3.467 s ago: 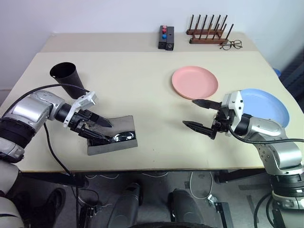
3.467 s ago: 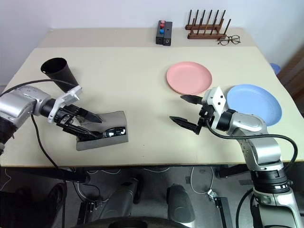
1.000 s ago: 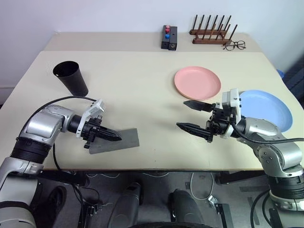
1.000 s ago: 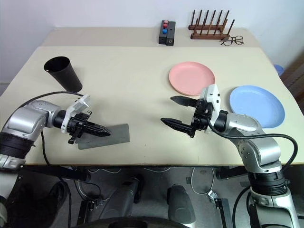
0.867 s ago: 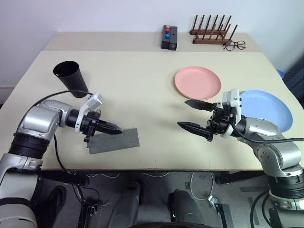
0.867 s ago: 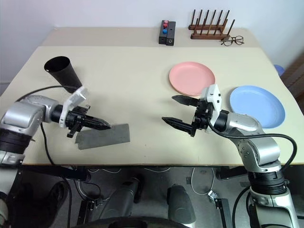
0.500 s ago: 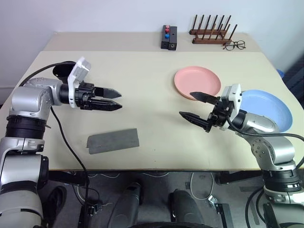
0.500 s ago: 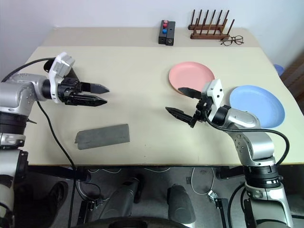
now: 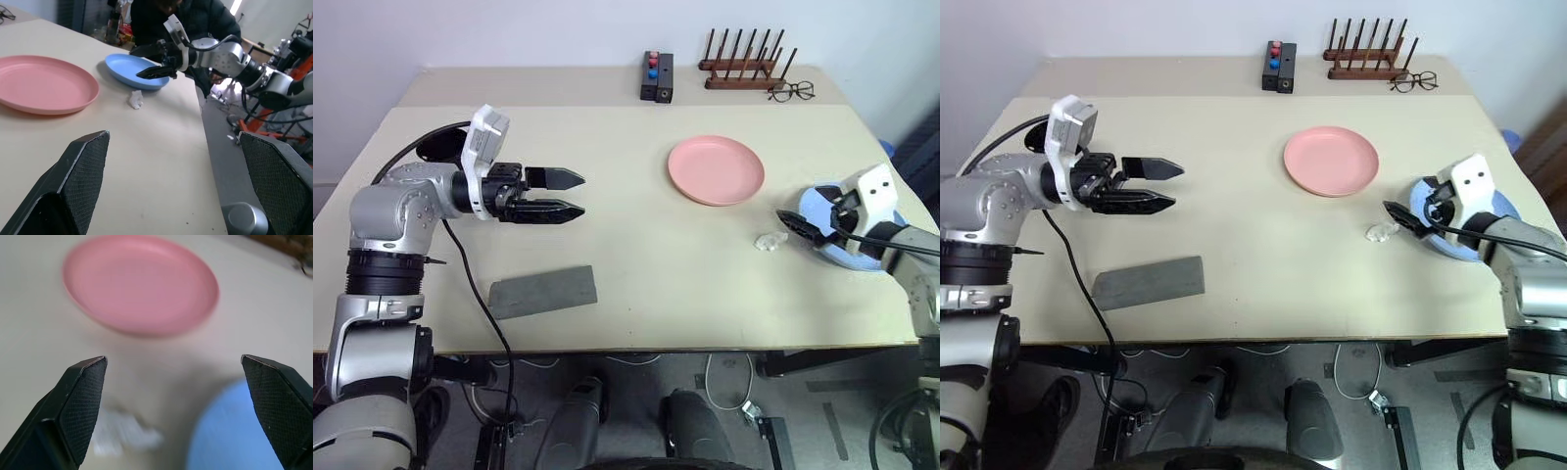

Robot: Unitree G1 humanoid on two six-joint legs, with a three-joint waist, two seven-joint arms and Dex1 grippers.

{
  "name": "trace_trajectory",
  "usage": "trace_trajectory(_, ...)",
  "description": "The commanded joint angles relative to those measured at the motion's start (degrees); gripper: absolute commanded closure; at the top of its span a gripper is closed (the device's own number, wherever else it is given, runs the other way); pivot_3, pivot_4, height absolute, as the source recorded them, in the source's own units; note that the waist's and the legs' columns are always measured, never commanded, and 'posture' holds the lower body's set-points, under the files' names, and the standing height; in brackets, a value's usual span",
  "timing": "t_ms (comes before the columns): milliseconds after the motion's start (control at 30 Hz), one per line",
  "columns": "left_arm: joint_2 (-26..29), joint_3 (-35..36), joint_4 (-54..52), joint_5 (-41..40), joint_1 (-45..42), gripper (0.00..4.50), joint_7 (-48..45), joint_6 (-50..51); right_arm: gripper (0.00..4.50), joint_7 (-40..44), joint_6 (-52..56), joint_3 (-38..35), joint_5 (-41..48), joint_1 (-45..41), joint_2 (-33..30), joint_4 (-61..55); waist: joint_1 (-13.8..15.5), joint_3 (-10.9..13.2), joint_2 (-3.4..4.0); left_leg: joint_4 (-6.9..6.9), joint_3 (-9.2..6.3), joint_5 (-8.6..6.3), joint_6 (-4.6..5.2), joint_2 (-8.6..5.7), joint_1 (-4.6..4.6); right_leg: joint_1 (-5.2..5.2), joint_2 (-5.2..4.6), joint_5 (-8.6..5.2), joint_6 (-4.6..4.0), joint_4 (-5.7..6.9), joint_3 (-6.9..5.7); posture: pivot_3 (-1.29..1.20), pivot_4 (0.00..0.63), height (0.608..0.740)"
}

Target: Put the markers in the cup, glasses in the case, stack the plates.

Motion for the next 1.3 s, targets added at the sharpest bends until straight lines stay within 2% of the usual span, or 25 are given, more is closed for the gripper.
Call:
trace_trajectory(33, -0.35, 1.57, -0.96, -0.31, 0.24, 0.11, 0.54, -2.84, 0.0, 1.11, 2.08, -2.79, 0.07, 1.44, -2.69, -1.58, 0.0, 0.0, 0.0, 0.01, 0.01, 0.0, 0.0, -0.01, 0.0, 0.01, 0.0, 0.0, 0.0, 0.0, 0.0, 0.0, 0.15, 0.74)
trace_trajectory(233, -0.31, 0.91, -1.15, 0.04, 1.07, 0.11, 0.65, -5.13, 0.0, 2.35, 5.28, -0.06, -2.59, 3.42, -4.7, 1.3, 0.06, -0.01, 0.01, 0.02, 0.02, 0.0, 0.0, -0.01, 0.0, 0.01, -0.04, 0.0, -0.01, -0.01, 0.01, 0.0, 0.15, 0.74)
trace_trajectory(333, -0.15, 0.59, -1.27, 0.23, 1.21, 0.0, 0.62, -5.32, 0.78, 1.5, 4.37, 1.78, -5.57, 4.24, -4.98, 2.93, 0.07, -0.01, 0.02, 0.02, 0.02, 0.0, 0.0, -0.01, 0.01, 0.04, -0.05, 0.0, -0.01, -0.02, 0.01, 0.0, 0.15, 0.74)
trace_trajectory(567, 0.54, 1.31, -1.8, -0.47, 0.63, 0.0, 1.2, -4.06, 4.3, -0.63, 3.72, 3.38, -8.0, 1.0, -3.42, 6.46, 0.07, -0.01, 0.01, 0.02, 0.02, -0.01, 0.0, -0.02, 0.02, 0.05, -0.05, 0.0, -0.01, -0.04, 0.0, 0.0, 0.15, 0.74)
trace_trajectory(733, 0.16, 1.93, -1.31, 0.0, 1.37, 0.0, 2.7, -5.9, 4.41, -7.81, -4.15, 2.02, -9.87, -10.47, 0.17, 12.56, -0.17, 0.0, 0.04, 0.02, 0.03, 0.0, -0.01, -0.01, 0.12, 0.14, -0.05, 0.0, -0.01, -0.04, 0.01, 0.0, 0.15, 0.74)
trace_trajectory(800, -0.5, 2.45, -1.41, -0.09, 1.63, 0.0, 4.05, -6.87, 4.41, -8.05, -8.43, 2.49, -9.25, -14.01, 3.02, 13.1, -0.18, 0.02, 0.06, -0.04, 0.04, 0.0, -0.02, -0.01, 0.11, 0.09, -0.04, 0.0, -0.01, -0.04, 0.02, 0.0, 0.15, 0.74)
trace_trajectory(967, -0.99, 4.67, -0.18, 0.04, 2.15, 0.0, 7.37, -9.04, 4.41, -6.8, -13.29, 6.71, -6.69, -20.91, 14.61, 9.07, -0.44, 0.02, 0.06, -0.07, 0.03, 0.03, -0.05, 0.01, 0.09, 0.05, 0.03, 0.0, 0.0, -0.03, 0.02, 0.0, 0.15, 0.74)
trace_trajectory(1100, -0.2, 6.87, 0.66, 0.41, 3.19, 0.0, 10.23, -10.54, 4.41, -6.71, -16.04, 11.78, -8.7, -25.28, 22.73, 9.7, -0.86, 0.02, 0.07, -0.07, -0.02, 0.05, -0.08, -0.02, 0.08, 0.02, 0.09, 0.0, 0.01, 0.04, -0.01, 0.0, 0.15, 0.74)
trace_trajectory(1300, 0.41, 9.66, -5.84, -1.85, 8.69, 0.0, 13.95, -8.04, 4.41, -7.42, -21.7, 16.56, -13.89, -28.67, 25.99, 17.0, -0.65, 0.02, 0.07, -0.06, -0.06, 0.05, -0.09, -0.05, 0.12, -0.08, 0.09, 0.01, 0.01, 0.01, -0.02, 0.0, 0.15, 0.74)
